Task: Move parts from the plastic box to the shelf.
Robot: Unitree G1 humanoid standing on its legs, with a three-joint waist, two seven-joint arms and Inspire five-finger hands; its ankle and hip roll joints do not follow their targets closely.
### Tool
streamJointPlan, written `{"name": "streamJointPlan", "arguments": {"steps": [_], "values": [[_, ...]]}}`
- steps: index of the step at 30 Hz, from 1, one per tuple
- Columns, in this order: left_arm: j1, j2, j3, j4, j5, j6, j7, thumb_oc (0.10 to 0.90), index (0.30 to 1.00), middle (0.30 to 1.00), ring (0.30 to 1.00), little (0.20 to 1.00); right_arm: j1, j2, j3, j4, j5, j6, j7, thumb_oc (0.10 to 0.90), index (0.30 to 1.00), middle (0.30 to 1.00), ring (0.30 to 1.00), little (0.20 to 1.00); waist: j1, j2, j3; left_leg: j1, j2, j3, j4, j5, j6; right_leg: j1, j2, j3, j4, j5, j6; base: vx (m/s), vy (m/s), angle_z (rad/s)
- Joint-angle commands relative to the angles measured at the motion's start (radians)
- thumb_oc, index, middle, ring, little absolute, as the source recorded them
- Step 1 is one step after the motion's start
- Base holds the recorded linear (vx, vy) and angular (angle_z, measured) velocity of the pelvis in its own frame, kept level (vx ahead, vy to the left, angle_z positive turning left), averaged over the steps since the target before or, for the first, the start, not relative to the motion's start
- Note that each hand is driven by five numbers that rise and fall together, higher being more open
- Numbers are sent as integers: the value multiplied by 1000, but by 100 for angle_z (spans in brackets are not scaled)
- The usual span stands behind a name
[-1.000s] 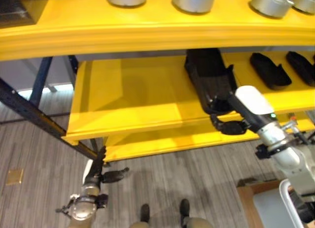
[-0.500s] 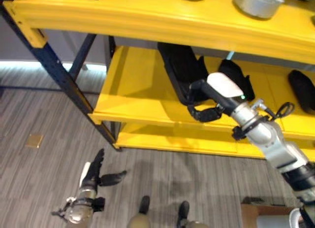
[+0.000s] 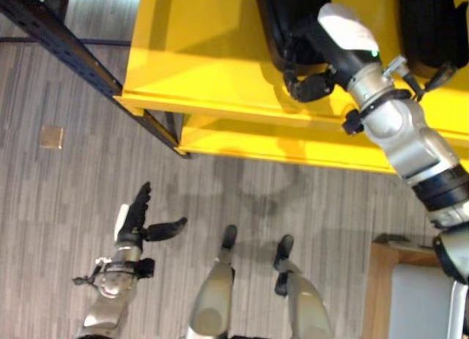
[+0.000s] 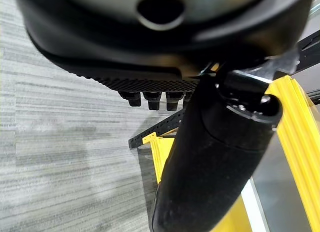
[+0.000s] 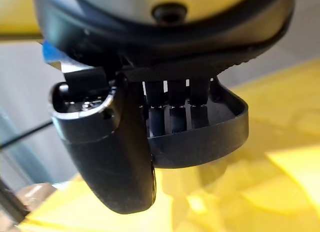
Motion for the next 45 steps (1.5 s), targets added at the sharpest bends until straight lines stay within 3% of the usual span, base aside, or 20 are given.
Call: {"name": "streamJointPlan", "arguments": {"steps": [1, 9, 20, 31, 45], "values": [[65, 28, 60, -92, -36, -98, 55, 900, 1000, 1000, 1000, 1000, -221, 1, 11, -33, 15, -33, -112, 400, 300, 300, 300, 300, -5, 9, -70, 8, 23, 2, 203, -167, -6, -36, -32, 1, 103, -26, 53, -32, 24, -28], [28, 16, 21, -91, -53, -108, 62, 900, 1000, 1000, 1000, 1000, -306, 15, 78, 100, 15, -13, -114, 400, 300, 300, 300, 300, -22, 28, -29, -77, 24, 30, 345, -234, -3, -132, -46, 13, 215, -63, 47, -9, 0, -11], [-3, 22, 13, -80, -70, -123, 78, 900, 1000, 1000, 1000, 1000, -334, 48, 100, 214, 34, 8, -127, 400, 300, 300, 300, 300, -33, 17, -21, -71, 23, 42, 325, -234, 1, -136, -37, 21, 188, -47, 49, 9, -5, -1], [24, 35, 36, -104, -103, -149, 74, 900, 1000, 1000, 1000, 1000, -431, 69, 189, 368, 40, 7, -116, 400, 300, 300, 300, 300, -9, 26, -23, -75, 11, 25, 307, -219, 4, -121, -48, -1, 165, -34, 51, 1, -2, 1], [59, 37, 71, -115, -122, -165, 70, 900, 1000, 1000, 1000, 1000, -488, 24, 289, 493, 22, 2, -94, 400, 300, 300, 300, 300, 47, 41, -20, -93, -5, -16, 293, -195, 3, -98, -59, -42, 142, -32, 49, 3, -11, 12]]}}
